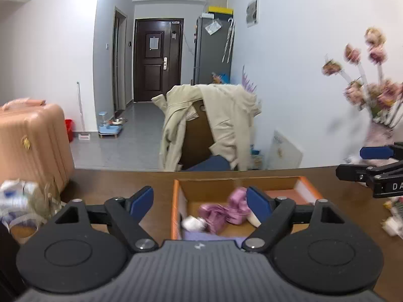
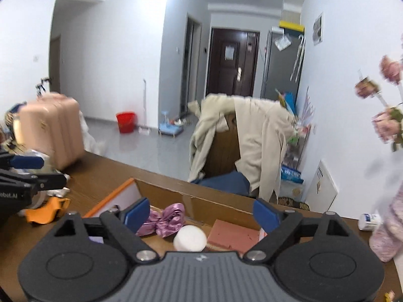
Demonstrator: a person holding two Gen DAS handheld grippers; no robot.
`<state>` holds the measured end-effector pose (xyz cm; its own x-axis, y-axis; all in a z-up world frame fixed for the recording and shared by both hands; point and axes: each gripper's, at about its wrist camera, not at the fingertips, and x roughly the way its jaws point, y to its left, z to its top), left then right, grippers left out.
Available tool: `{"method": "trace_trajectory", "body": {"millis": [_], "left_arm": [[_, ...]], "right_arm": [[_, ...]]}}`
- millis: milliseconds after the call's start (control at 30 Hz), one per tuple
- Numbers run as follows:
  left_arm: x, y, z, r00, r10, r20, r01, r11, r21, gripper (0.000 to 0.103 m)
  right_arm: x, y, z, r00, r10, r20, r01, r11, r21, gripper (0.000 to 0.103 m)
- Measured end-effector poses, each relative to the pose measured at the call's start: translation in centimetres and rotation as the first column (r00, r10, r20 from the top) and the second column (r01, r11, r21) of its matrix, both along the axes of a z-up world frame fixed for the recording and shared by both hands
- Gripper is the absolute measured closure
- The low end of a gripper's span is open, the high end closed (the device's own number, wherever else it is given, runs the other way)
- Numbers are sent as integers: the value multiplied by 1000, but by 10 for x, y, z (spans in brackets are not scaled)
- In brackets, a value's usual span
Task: Organize soft objects
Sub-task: 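Move both tools back to the blue tissue pack on the table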
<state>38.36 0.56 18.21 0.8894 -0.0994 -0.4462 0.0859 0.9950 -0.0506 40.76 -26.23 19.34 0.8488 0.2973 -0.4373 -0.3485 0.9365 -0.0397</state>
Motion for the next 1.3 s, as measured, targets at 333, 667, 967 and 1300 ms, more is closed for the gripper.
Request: {"method": "trace_trajectory", "body": {"millis": [333, 667, 967, 1300], "left_arm": [[-151, -19, -36, 996, -63, 62, 63, 998, 9, 6], [-231, -21, -118, 988, -143, -61, 142, 990, -27, 4], [-210, -37, -118, 987, -157, -40, 155, 987, -48, 6], [-145, -117, -125, 918, -393, -59, 385, 916, -116, 55]], "right_arm": [[-170, -32, -45, 994, 64, 85, -69, 996, 63, 14], [-272, -36, -157, 991, 0, -135, 23, 985, 170, 16], [-244, -40, -172, 982, -75, -174, 103, 982, 156, 21], [-181, -70, -197, 955, -25, -294, 142, 912, 384, 34]]}}
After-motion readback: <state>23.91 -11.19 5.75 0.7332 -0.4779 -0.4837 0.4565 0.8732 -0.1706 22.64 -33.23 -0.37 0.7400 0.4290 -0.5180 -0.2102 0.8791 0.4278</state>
